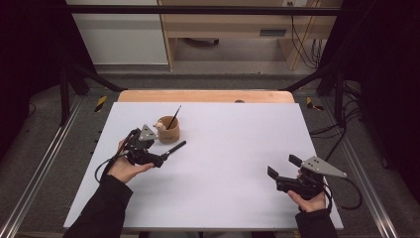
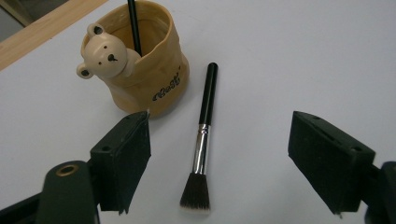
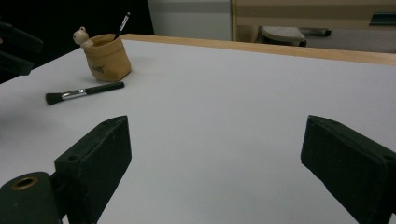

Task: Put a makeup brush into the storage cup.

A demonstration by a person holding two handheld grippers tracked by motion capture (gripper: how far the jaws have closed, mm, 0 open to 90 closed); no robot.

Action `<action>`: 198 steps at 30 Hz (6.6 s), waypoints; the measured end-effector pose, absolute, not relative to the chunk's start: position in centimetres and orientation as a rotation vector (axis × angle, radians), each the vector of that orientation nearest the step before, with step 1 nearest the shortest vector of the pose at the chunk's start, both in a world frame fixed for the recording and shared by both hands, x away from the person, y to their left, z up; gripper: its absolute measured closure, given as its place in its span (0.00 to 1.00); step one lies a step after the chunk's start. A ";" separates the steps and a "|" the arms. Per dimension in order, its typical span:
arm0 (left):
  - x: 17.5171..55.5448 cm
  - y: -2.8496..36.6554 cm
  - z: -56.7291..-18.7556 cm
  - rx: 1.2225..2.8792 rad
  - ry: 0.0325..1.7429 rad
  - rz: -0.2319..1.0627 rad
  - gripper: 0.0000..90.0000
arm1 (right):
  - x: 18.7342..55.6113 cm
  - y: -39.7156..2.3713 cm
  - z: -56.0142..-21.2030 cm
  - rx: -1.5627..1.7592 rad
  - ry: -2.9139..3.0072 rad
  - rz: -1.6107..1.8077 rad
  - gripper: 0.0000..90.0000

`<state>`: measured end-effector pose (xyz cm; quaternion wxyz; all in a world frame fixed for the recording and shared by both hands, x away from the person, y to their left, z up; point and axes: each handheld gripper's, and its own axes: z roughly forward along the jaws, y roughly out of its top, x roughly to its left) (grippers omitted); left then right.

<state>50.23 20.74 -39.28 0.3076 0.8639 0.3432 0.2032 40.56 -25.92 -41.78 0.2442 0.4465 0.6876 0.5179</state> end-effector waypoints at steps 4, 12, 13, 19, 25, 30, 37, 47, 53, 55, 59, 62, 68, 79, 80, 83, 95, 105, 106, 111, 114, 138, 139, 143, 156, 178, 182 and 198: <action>50.8 20.2 -39.8 2.310 0.908 0.535 0.24 | 40.6 -25.9 -41.8 1.222 1.879 1.415 0.10; 51.9 19.5 -41.0 2.394 0.915 0.508 0.28 | 40.6 -25.9 -41.9 1.219 1.883 1.413 0.10; 52.1 19.5 -41.3 2.403 0.918 0.503 0.29 | 40.7 -25.9 -41.9 1.218 1.883 1.413 0.10; 52.8 19.4 -42.2 2.440 0.944 0.491 0.32 | 40.6 -25.9 -41.9 1.220 1.886 1.413 0.10; 53.6 19.4 -43.3 2.456 0.970 0.468 0.37 | 40.6 -25.8 -41.9 1.220 1.886 1.414 0.10; 54.0 19.4 -43.8 2.472 0.973 0.461 0.42 | 40.6 -25.8 -42.0 1.222 1.889 1.412 0.10; 54.4 19.2 -44.5 2.487 0.979 0.441 0.52 | 40.7 -25.7 -42.0 1.219 1.892 1.409 0.10; 54.8 18.9 -45.1 2.503 0.985 0.416 0.64 | 40.7 -25.6 -42.0 1.226 1.900 1.411 0.10; 54.9 18.9 -45.3 2.517 0.981 0.387 0.71 | 40.7 -25.5 -42.1 1.228 1.901 1.409 0.10; 54.8 18.9 -45.3 2.519 0.977 0.383 0.73 | 40.7 -25.6 -42.0 1.224 1.901 1.410 0.10; 54.9 18.9 -45.3 2.521 0.975 0.361 0.78 | 40.7 -25.5 -42.1 1.228 1.902 1.408 0.10; 54.9 18.9 -45.2 2.521 0.971 0.344 0.82 | 40.7 -25.5 -42.1 1.222 1.902 1.405 0.10; 54.9 18.8 -45.2 2.531 0.960 0.335 0.85 | 40.7 -25.5 -42.1 1.222 1.903 1.406 0.10; 54.6 18.8 -45.1 2.568 0.888 0.312 0.86 | 40.7 -25.5 -42.1 1.222 1.902 1.407 0.10; 54.6 18.8 -45.1 2.578 0.884 0.309 0.86 | 40.7 -25.5 -42.1 1.222 1.902 1.407 0.10; 54.6 18.6 -45.0 2.593 0.881 0.317 0.85 | 40.7 -25.5 -42.1 1.220 1.905 1.407 0.10; 55.6 17.3 -44.1 2.662 0.860 0.278 0.81 | 40.7 -25.6 -42.0 1.220 1.904 1.416 0.10; 55.9 17.0 -44.6 2.694 0.863 0.223 0.85 | 40.7 -25.5 -42.0 1.224 1.908 1.417 0.10; 55.9 17.0 -44.6 2.695 0.867 0.221 0.85 | 40.7 -25.6 -42.0 1.216 1.911 1.415 0.10; 55.9 17.0 -44.6 2.691 0.883 0.208 0.87 | 40.7 -25.5 -42.0 1.219 1.911 1.417 0.10; 55.9 17.0 -44.6 2.692 0.878 0.207 0.87 | 40.7 -25.5 -42.0 1.216 1.913 1.413 0.10; 53.3 16.7 -41.6 2.659 0.675 0.230 0.87 | 40.8 -25.2 -42.0 1.214 1.920 1.415 0.11; 53.0 16.6 -41.5 2.656 0.667 0.236 0.87 | 40.8 -25.2 -42.0 1.214 1.922 1.416 0.11; 52.2 16.5 -40.8 2.638 0.623 0.249 0.87 | 40.8 -25.0 -42.0 1.210 1.928 1.424 0.10; 49.9 15.9 -39.0 2.599 0.513 0.260 0.87 | 40.9 -23.9 -41.7 1.169 1.986 1.428 0.06; 47.2 13.9 -37.4 2.586 0.361 0.254 0.87 | 41.4 -19.2 -39.9 0.978 2.129 1.260 0.09; 47.0 13.7 -37.3 2.576 0.343 0.247 0.87 | 41.4 -18.5 -39.1 0.923 2.161 1.217 0.09; 46.4 12.8 -36.9 2.573 0.293 0.227 0.87 | 41.3 -15.7 -37.2 0.750 2.257 1.075 0.09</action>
